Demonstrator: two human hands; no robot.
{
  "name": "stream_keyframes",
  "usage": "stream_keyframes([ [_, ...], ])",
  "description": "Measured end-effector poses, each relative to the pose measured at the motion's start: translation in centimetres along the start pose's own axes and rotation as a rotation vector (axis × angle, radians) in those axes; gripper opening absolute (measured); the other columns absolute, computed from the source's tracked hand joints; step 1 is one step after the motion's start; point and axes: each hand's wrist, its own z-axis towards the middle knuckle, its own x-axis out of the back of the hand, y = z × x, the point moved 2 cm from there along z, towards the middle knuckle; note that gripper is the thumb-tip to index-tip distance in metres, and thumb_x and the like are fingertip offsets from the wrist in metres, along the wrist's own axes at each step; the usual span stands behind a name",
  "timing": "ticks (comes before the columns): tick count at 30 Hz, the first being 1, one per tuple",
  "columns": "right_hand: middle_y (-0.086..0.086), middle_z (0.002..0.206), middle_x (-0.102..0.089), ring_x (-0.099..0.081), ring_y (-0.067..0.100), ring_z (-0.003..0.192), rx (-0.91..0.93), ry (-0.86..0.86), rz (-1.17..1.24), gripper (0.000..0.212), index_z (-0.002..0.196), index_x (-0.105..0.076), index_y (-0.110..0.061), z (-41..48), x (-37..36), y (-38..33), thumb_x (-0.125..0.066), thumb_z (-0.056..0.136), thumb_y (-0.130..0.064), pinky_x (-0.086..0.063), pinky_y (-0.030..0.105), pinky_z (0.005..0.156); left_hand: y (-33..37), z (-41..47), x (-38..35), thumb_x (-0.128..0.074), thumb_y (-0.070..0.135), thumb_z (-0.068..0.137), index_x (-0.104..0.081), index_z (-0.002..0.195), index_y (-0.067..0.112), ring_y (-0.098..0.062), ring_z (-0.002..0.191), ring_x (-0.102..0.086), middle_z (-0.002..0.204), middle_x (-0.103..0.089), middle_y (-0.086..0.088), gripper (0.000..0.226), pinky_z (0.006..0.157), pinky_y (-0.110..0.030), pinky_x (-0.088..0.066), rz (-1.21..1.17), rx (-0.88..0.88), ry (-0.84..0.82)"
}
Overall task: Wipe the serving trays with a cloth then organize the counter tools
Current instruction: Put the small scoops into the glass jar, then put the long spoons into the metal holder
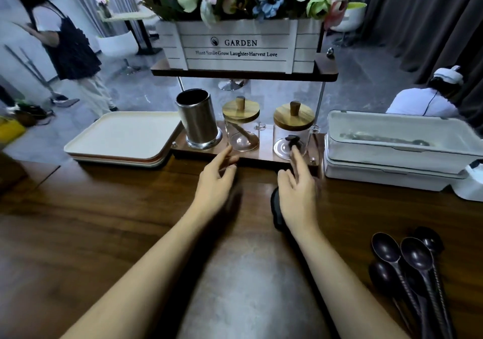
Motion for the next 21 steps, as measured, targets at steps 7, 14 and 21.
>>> stream_keyframes([
  [7,-0.009,0.152,-0.046,-0.045,-0.027,0.117,-0.043,-0.248,-0.003,0.051,0.151,-0.043,-0.022,-4.1,-6.5,0.4,-0.055,0.103,-0.014,-0.037,0.012,0.109,-2.1,-0.3,5.7,-0.067,0.034,0.097,-0.050,0.150,0.026,-0.005,0.127,-0.058,0.139,-0.063,0.007,0.056,0.114,-0.040,-0.045,0.008,0.034,0.173],
  [14,-0.011,0.139,-0.057,-0.044,-0.012,0.124,-0.014,-0.309,-0.097,0.052,0.153,-0.041,-0.025,-1.9,-13.4,-1.8,-0.054,0.103,-0.030,-0.038,0.006,0.097,-3.2,2.8,9.2,-0.064,0.043,0.095,-0.037,0.158,0.028,-0.005,0.144,-0.041,0.156,-0.047,0.009,0.069,0.122,-0.041,-0.034,0.013,-0.039,0.136],
  [21,-0.013,0.158,-0.031,-0.031,-0.008,0.139,-0.012,-0.277,-0.162,0.062,0.161,-0.018,-0.018,4.3,-19.7,-3.0,-0.045,0.107,-0.028,-0.024,0.024,0.119,-2.8,8.3,12.0,-0.064,0.026,0.101,-0.029,0.160,0.016,0.007,0.137,-0.041,0.156,-0.043,0.007,0.070,0.111,-0.008,-0.034,-0.055,-0.075,0.001],
])
